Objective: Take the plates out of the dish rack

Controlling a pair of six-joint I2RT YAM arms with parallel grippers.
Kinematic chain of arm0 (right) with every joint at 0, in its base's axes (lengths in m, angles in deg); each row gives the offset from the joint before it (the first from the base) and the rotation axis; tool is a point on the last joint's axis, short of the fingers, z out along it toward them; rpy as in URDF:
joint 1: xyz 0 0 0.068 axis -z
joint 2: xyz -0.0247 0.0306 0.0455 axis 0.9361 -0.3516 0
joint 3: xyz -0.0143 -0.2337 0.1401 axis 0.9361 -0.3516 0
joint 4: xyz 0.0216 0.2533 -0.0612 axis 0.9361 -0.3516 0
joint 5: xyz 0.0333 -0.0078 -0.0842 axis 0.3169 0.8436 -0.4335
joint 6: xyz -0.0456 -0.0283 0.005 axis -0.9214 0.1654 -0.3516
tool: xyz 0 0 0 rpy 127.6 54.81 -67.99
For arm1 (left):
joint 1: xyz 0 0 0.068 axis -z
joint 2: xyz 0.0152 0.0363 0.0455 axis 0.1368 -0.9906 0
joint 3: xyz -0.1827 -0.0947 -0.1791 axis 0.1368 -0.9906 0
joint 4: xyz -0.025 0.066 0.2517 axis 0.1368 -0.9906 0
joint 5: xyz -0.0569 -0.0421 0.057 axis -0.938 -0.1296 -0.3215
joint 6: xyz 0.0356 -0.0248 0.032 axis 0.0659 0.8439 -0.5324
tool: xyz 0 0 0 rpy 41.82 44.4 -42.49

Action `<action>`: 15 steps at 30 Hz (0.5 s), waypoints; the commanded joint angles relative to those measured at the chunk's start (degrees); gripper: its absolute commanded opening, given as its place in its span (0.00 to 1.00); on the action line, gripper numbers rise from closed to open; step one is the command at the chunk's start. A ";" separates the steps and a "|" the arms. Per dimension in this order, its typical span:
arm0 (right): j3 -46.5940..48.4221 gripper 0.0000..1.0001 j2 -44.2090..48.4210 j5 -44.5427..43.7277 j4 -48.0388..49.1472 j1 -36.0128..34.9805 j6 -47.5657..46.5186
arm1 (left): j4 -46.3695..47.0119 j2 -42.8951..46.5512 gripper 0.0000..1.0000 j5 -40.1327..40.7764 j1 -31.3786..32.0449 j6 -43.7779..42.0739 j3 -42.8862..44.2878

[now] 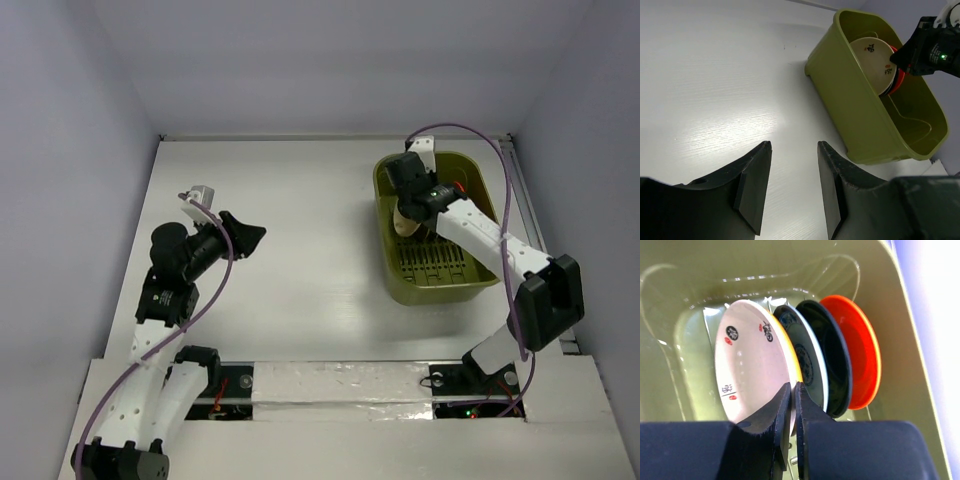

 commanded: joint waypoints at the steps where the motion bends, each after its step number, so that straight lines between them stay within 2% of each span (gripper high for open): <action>1: 3.95 0.00 4.03 -1.22 0.15 -0.37 -1.39 | 3.45 0.79 0.39 -1.31 -0.43 0.24 1.66; 8: 8.34 0.00 5.62 -3.68 -5.21 -1.42 -2.01 | 3.45 1.06 0.39 -1.22 -0.43 0.33 1.66; 12: 11.59 0.00 9.74 -4.91 -8.03 -2.65 -2.01 | 3.45 1.14 0.39 -1.22 -0.43 0.33 1.66; 15: 12.83 0.00 12.29 -2.47 -8.47 -4.14 -1.66 | 3.54 1.32 0.39 -1.22 -0.96 0.51 1.66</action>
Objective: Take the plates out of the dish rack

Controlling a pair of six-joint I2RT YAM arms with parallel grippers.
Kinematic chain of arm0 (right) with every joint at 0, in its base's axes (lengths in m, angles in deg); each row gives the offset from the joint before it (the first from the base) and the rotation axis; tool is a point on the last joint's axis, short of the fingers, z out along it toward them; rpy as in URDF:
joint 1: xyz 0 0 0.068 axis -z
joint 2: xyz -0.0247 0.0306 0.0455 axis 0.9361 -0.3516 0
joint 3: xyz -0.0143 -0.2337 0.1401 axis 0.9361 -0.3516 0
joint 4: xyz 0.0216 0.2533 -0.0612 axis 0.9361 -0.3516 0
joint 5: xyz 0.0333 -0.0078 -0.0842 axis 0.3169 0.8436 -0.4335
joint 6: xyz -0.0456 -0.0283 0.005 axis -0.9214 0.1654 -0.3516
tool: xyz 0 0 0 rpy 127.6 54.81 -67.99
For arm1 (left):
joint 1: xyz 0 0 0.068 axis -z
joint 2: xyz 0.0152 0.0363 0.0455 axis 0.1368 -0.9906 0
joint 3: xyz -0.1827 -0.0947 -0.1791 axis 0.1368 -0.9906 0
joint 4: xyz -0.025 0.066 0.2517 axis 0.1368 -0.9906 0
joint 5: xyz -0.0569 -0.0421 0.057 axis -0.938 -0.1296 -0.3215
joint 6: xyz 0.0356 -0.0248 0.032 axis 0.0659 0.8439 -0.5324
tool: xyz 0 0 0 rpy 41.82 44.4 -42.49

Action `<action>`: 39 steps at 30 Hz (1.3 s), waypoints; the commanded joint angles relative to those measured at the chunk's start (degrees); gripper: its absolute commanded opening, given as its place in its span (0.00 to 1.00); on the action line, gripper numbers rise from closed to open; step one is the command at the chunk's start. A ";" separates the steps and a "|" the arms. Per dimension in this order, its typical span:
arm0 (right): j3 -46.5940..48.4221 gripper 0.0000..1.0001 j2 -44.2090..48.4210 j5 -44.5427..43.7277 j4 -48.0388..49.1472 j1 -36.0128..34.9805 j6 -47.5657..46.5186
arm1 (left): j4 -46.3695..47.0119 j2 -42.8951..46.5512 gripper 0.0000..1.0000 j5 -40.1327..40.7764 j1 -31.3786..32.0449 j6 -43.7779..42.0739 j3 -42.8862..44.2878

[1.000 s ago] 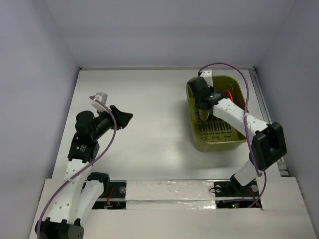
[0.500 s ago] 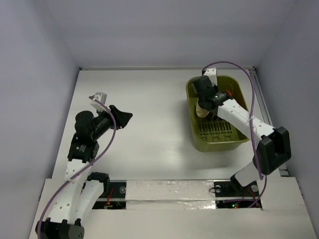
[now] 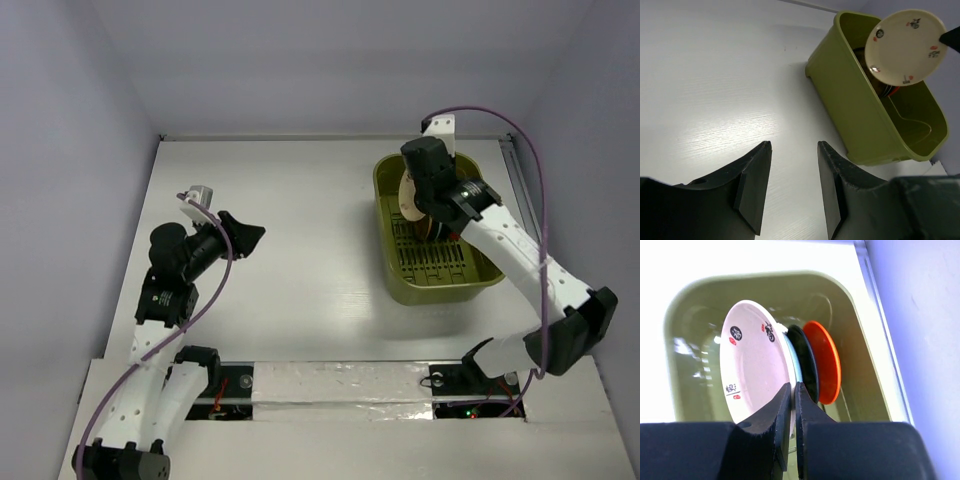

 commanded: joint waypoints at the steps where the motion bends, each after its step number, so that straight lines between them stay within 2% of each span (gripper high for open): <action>1: 5.09 0.00 5.83 0.41 -0.60 -3.55 0.09 | 3.47 1.06 0.39 -0.89 -0.55 0.33 1.66; 7: 5.54 0.00 4.27 7.44 5.28 -11.91 3.16 | 3.12 2.02 0.38 0.60 -1.69 0.60 1.92; 11: 5.45 0.00 -2.76 13.24 12.82 -17.88 6.50 | 2.42 3.08 0.37 3.93 -2.83 0.42 2.36; 15: 7.02 0.00 -13.99 17.98 18.29 -21.84 10.80 | 0.40 3.61 0.37 6.23 -3.44 0.33 2.98; 22: 10.28 0.00 -27.62 20.72 23.39 -22.90 15.47 | 0.57 3.26 0.37 5.79 -3.45 0.42 2.71; 28: 10.90 0.00 -34.23 20.38 23.84 -22.90 17.49 | 1.01 2.90 0.37 4.91 -3.45 0.60 2.45; 29: 11.25 0.02 -35.46 19.67 23.05 -22.90 17.58 | 1.10 2.90 0.37 4.65 -3.45 0.68 2.36; 30: 11.34 0.08 -35.90 17.93 22.43 -22.90 17.93 | 1.10 2.82 0.37 4.56 -3.45 0.68 2.36; 31: 11.42 0.22 -36.34 17.30 21.99 -22.90 18.02 | 1.27 2.64 0.37 4.65 -3.45 0.68 2.27; 33: 10.38 0.37 -36.53 15.98 21.99 -22.90 17.85 | 1.27 2.55 0.37 4.47 -3.45 0.86 2.27; 34: 10.02 0.48 -36.44 15.45 22.07 -22.90 17.67 | 1.36 2.55 0.37 4.38 -3.45 0.86 2.27; 39: 8.26 0.63 -33.72 15.36 22.08 -22.90 16.71 | 1.54 2.46 0.37 4.21 -3.45 0.95 2.10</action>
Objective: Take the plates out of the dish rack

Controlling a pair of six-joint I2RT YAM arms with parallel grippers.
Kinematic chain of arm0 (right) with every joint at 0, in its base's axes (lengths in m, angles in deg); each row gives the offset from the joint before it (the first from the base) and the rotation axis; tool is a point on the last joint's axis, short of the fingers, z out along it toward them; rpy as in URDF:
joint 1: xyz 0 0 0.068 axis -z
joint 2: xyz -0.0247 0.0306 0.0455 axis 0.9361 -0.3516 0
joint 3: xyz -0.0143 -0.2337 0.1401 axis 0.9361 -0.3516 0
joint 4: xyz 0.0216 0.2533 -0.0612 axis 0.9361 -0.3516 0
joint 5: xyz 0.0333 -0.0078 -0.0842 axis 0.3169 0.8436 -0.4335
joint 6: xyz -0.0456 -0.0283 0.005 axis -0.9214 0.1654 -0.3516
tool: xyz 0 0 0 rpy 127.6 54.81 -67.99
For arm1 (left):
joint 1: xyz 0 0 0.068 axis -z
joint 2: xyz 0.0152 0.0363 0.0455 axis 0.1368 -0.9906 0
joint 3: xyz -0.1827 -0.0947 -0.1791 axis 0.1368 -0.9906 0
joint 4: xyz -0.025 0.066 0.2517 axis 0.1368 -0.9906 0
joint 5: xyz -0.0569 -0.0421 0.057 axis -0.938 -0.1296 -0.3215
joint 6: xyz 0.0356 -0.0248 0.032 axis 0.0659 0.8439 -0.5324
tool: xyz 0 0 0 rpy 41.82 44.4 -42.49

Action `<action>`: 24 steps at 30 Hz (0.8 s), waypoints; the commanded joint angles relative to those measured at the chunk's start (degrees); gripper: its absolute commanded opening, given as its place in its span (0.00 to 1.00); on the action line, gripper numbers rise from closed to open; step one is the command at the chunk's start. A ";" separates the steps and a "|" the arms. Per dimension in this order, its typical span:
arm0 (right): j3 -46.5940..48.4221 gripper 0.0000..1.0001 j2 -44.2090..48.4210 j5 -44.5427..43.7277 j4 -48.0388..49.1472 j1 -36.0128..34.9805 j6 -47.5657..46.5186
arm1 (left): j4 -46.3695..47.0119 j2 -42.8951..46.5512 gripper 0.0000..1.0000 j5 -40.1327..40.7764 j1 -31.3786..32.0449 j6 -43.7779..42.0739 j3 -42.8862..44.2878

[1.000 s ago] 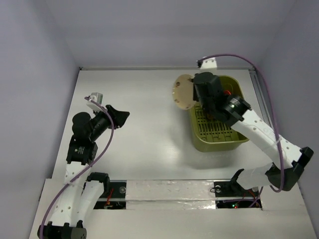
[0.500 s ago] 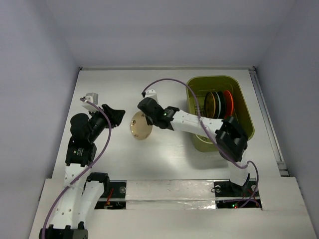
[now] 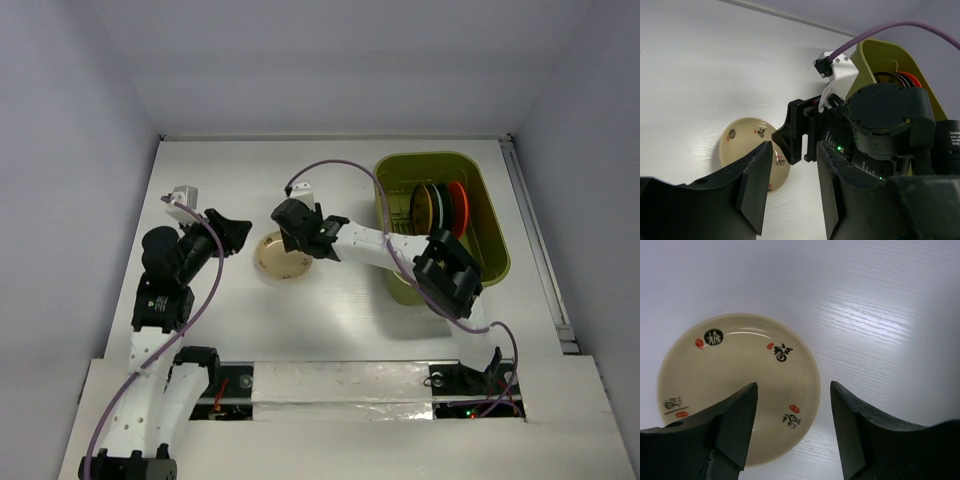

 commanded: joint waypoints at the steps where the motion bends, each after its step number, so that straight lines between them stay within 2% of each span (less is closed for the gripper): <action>1: -0.94 0.66 5.45 -2.74 2.16 0.07 -0.63 | 2.48 0.06 0.37 -1.06 -0.23 0.40 1.81; 4: -3.04 0.68 10.02 -4.49 1.81 0.07 -2.12 | 2.48 -0.11 0.37 -1.15 -0.23 0.32 1.81; 7: -7.44 0.59 19.07 -8.27 2.34 0.07 -3.53 | 2.57 -0.12 0.37 -1.32 -0.23 0.40 1.81; 8: -9.88 0.44 24.05 -8.80 2.51 1.46 -3.79 | 2.56 -0.12 0.37 -1.41 -0.23 0.40 1.73; 11: -14.03 0.07 31.20 -9.68 2.60 5.93 -4.32 | 2.56 -0.03 0.37 -1.32 -0.23 0.40 1.73; 13: -18.07 0.00 36.74 -9.34 1.99 9.02 -5.02 | 2.48 0.06 0.37 -1.32 -0.23 0.40 1.73; 20: -25.81 0.00 43.61 -10.81 -3.45 21.23 -7.31 | 2.65 0.32 0.37 -1.59 -0.23 0.31 1.64; 21: -25.82 0.02 43.61 -10.83 -4.16 21.25 -7.31 | 2.65 0.32 0.37 -1.59 -0.23 0.40 1.64; 22: -26.08 0.10 43.44 -11.61 -4.77 23.08 -7.40 | 2.65 0.24 0.37 -1.50 -0.23 0.40 1.64; 24: -26.52 0.18 43.17 -11.35 -5.40 24.76 -8.27 | 2.65 0.32 0.37 -1.67 -0.23 0.31 1.64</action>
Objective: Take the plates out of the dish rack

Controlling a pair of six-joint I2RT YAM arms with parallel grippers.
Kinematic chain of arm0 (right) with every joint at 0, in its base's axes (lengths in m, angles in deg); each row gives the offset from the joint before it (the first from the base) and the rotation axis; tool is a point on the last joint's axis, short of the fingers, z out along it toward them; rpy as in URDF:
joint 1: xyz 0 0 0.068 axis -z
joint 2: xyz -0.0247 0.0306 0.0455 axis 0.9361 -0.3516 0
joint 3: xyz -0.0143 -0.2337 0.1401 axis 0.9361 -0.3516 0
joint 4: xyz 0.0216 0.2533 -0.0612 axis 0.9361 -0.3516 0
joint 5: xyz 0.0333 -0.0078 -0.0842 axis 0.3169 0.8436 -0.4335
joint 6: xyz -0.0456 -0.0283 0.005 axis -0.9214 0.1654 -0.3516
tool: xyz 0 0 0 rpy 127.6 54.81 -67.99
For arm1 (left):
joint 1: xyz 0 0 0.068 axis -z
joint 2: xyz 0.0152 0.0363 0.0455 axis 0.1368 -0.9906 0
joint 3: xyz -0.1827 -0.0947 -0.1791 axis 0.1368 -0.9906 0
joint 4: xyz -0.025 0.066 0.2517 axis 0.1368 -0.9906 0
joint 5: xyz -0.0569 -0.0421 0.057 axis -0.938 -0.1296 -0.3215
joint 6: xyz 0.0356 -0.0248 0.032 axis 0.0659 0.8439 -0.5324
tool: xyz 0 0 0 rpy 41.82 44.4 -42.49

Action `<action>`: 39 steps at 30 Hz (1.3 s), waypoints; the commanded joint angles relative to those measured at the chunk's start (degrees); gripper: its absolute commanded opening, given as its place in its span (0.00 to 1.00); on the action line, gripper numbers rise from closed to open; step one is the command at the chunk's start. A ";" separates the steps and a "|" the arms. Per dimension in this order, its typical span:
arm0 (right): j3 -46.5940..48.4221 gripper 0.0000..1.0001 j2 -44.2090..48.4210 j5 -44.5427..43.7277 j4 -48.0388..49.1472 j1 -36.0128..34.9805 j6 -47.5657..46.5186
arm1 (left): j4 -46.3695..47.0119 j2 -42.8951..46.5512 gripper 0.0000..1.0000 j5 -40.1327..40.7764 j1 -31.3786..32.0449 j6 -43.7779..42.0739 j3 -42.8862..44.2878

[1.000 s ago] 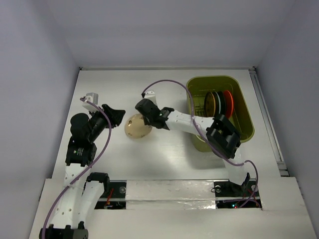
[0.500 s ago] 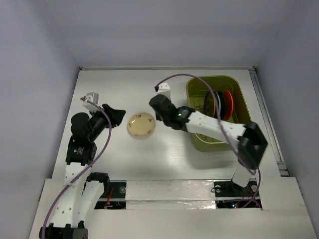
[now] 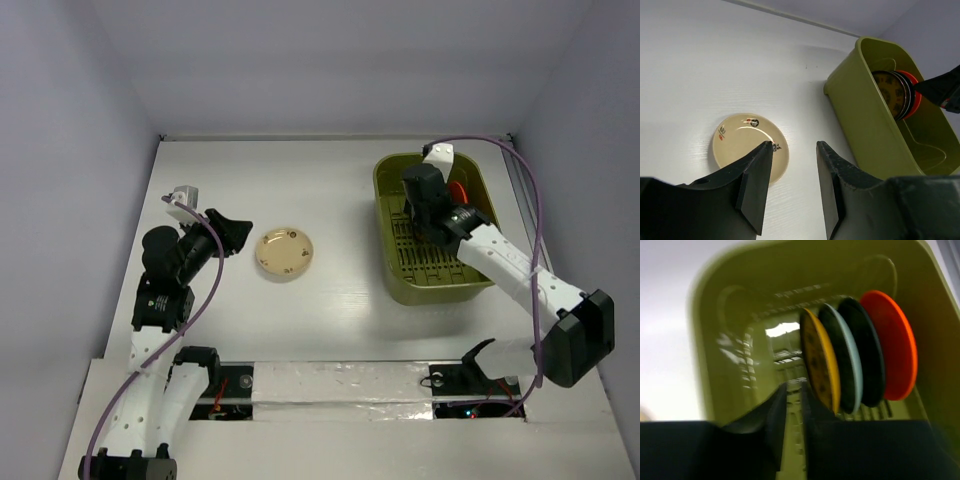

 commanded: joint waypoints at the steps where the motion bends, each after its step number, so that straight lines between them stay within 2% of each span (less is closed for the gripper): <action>1: -0.71 0.27 -0.34 -0.67 -2.71 3.32 -2.31 | 2.65 0.52 0.37 -1.04 -0.21 0.18 1.64; 4: -0.62 0.32 -2.28 -0.74 -3.32 4.03 -2.93 | 2.65 0.61 0.37 -1.04 -0.21 0.18 1.64; 16: 0.52 0.32 -9.04 -2.50 -2.79 6.93 -4.51 | 2.57 0.61 0.37 -1.39 -0.21 0.18 1.64; 22: 2.01 0.27 -9.84 -5.14 -3.15 6.93 -5.74 | 2.65 0.43 0.37 -1.48 -0.21 0.18 1.64; 26: 3.51 0.11 -9.40 -5.23 -4.20 6.93 -6.53 | 2.74 0.34 0.37 -1.66 -0.21 0.10 1.73; 31: 5.53 0.02 -7.65 -4.88 -4.72 6.93 -7.67 | 2.65 0.43 0.37 -1.57 -0.21 0.18 1.73; 39: 11.59 0.00 -3.96 -6.19 -9.29 6.40 -9.69 | 2.65 0.43 0.37 -1.74 -0.21 0.18 1.64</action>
